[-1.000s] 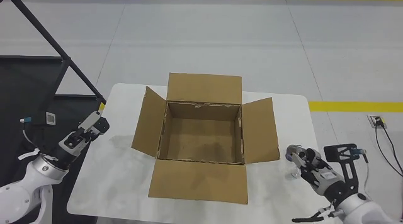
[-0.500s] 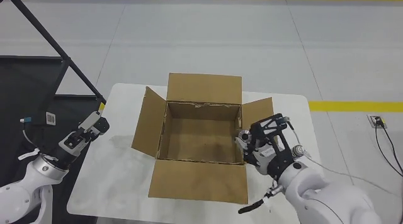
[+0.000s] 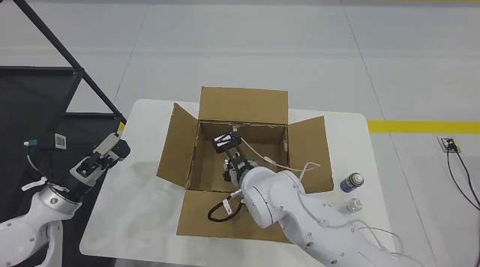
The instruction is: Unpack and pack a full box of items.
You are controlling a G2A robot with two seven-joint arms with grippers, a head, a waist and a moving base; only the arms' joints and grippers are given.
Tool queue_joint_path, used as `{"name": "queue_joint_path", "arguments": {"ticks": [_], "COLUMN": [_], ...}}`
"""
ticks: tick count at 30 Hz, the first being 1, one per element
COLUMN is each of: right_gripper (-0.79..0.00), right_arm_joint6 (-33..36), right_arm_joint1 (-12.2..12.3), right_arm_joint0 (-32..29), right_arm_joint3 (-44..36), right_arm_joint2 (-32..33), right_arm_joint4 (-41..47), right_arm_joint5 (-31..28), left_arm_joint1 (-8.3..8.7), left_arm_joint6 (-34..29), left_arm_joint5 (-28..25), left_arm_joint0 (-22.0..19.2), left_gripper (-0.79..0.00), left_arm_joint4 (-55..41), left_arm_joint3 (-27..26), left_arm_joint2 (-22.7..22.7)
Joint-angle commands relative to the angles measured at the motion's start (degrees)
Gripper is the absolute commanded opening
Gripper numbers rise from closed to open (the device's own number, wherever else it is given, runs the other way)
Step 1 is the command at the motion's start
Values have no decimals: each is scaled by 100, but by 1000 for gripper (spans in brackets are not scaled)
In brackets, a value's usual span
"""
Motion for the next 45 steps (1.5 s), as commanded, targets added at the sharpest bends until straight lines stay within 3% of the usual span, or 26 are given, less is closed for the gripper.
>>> {"name": "queue_joint_path", "arguments": {"ticks": [1,13,14,19,20,21,25,29,34,38,45], "right_gripper": [-785,-785,-757,-456,-372,-135,-55,-25,0,0,0], "right_arm_joint6": [-153,-930,-955,-1048,-1058,-1074,-1123,-1093,-1054,-747,92], "right_arm_joint1": [-181,-1043,-1093,-1303,-1338,-1370,-1475,-1536,-1481,-1274,-577], "right_arm_joint0": [215,768,790,913,932,946,987,993,874,594,-732], "right_arm_joint3": [592,3056,3207,3784,3865,3937,4151,4191,3818,3047,205], "right_arm_joint2": [-240,-675,-670,-638,-629,-619,-582,-553,-415,-224,678], "right_arm_joint4": [32,710,773,972,1000,1027,1055,973,747,301,-1144], "right_arm_joint5": [97,136,102,-101,-135,-171,-254,-260,-237,-227,-228], "left_arm_joint1": [0,0,0,0,0,0,0,0,0,0,0], "left_arm_joint6": [0,0,0,0,0,0,0,0,0,0,0], "left_arm_joint5": [0,0,0,0,0,0,0,0,0,0,0], "left_arm_joint0": [0,0,0,0,0,0,0,0,0,0,0], "left_gripper": [0,0,0,0,0,0,0,0,0,0,0], "left_arm_joint4": [0,0,0,0,0,0,0,0,0,0,0], "left_arm_joint3": [0,0,0,0,0,0,0,0,0,0,0], "left_arm_joint2": [0,0,0,0,0,0,0,0,0,0,0]}}
